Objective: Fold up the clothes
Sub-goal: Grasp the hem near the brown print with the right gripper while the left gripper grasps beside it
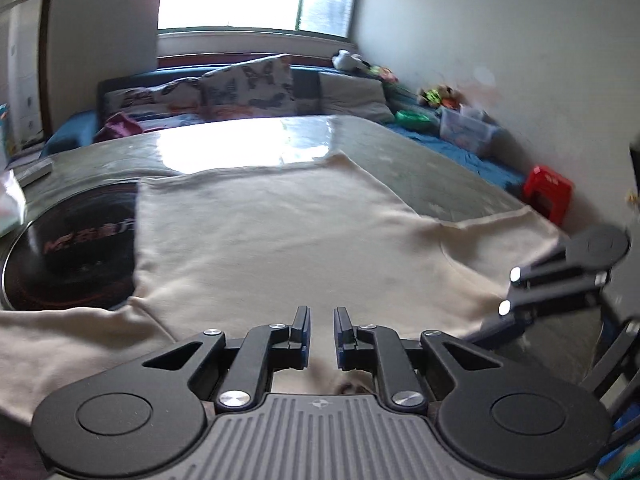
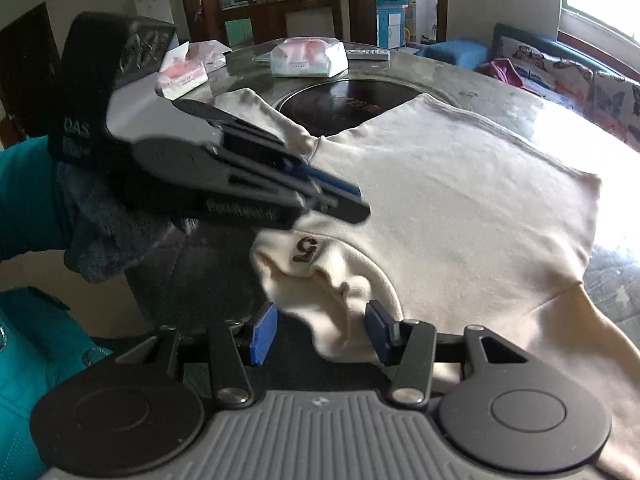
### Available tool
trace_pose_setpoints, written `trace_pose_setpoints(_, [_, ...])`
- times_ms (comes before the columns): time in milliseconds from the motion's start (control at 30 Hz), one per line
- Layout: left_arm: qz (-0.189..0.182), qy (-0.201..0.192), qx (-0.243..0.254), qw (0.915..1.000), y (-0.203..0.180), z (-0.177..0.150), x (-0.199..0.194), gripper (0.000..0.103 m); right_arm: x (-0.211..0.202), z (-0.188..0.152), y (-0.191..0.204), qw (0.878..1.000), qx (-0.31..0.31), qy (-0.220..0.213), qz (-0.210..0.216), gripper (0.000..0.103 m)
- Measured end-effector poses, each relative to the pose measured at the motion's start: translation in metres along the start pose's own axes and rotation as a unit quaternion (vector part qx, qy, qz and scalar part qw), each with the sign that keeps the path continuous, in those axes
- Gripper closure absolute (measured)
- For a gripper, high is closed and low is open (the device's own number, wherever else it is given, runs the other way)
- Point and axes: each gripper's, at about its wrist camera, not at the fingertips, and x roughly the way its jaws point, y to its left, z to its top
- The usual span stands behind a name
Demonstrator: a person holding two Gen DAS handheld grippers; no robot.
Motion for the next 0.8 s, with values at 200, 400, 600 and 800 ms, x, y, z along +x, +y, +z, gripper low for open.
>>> trace_pose_setpoints(200, [-0.025, 0.002, 0.026, 0.9994, -0.010, -0.010, -0.005, 0.089, -0.021, 0.001, -0.008, 0.999, 0.016, -0.024, -0.019, 0.056])
trace_pose_setpoints(400, [-0.049, 0.005, 0.054, 0.9973, -0.020, -0.021, -0.012, 0.085, -0.007, 0.005, -0.008, 0.999, 0.000, -0.018, -0.036, 0.068])
trace_pose_setpoints(600, [-0.056, 0.003, 0.094, 0.9939, -0.032, -0.028, -0.016, 0.076, 0.009, 0.003, -0.001, 0.998, -0.024, -0.011, -0.053, 0.090])
trace_pose_setpoints(800, [-0.043, -0.005, 0.130, 0.9905, -0.039, -0.030, -0.010, 0.081, 0.005, 0.004, 0.004, 0.997, -0.037, -0.019, -0.070, 0.100])
